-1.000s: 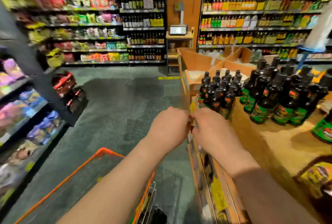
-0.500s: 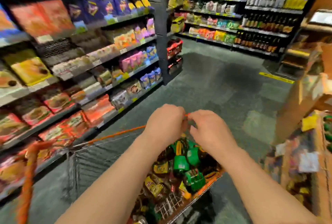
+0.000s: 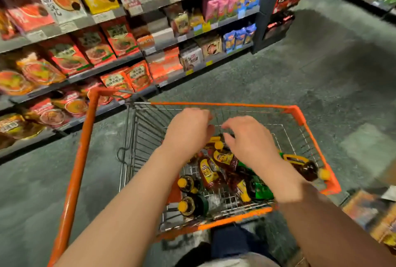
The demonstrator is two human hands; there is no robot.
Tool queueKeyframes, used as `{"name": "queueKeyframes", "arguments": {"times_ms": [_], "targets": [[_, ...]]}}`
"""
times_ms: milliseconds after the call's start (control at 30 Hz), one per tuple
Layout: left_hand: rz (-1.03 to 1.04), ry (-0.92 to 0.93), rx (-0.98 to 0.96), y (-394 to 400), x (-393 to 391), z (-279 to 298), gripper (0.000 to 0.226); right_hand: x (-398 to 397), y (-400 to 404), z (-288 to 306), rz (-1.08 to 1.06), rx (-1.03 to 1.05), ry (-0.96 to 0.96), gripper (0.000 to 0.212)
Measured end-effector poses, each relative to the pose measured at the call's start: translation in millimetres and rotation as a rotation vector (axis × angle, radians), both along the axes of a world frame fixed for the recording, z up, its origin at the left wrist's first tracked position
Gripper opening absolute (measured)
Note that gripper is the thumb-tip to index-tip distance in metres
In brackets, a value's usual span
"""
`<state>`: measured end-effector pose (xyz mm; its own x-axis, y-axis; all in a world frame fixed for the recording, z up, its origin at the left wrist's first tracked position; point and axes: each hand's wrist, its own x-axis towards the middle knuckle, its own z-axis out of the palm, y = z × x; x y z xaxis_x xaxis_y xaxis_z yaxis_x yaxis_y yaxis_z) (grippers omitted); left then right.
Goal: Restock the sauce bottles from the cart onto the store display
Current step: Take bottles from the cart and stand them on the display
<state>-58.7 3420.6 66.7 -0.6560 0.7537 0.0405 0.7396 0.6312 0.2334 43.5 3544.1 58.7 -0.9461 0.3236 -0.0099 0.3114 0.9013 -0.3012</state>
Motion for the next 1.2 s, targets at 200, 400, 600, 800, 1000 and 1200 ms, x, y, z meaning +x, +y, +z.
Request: {"name": "queueKeyframes", "arguments": {"times_ms": [200,400,600,800,1000,1200], "targets": [[0.149,-0.088,-0.067,-9.9,-21.0,-57.8,0.023,-32.2,4.3,-53.8,0.08,-0.073,-0.099,0.026],[0.215,-0.19,-0.106,-17.1,-28.5,-120.8,0.027,-62.1,5.5,-123.4,0.126,-0.145,-0.152,0.023],[0.294,-0.257,-0.159,-20.8,-45.7,-181.1,0.028,-89.5,-0.3,-186.5,0.142,-0.186,-0.177,0.017],[0.415,-0.352,-0.201,-18.7,-64.3,-248.2,0.025,-119.1,-8.6,-261.7,0.215,-0.119,-0.318,0.019],[0.498,-0.394,-0.22,-12.5,-81.7,-307.4,0.027,-146.7,-24.5,-330.9,0.287,-0.121,-0.452,0.025],[0.629,-0.46,-0.161,-15.2,-97.1,-350.7,0.04,-175.5,-45.7,-378.7,0.17,-0.303,-0.612,0.025]]}}
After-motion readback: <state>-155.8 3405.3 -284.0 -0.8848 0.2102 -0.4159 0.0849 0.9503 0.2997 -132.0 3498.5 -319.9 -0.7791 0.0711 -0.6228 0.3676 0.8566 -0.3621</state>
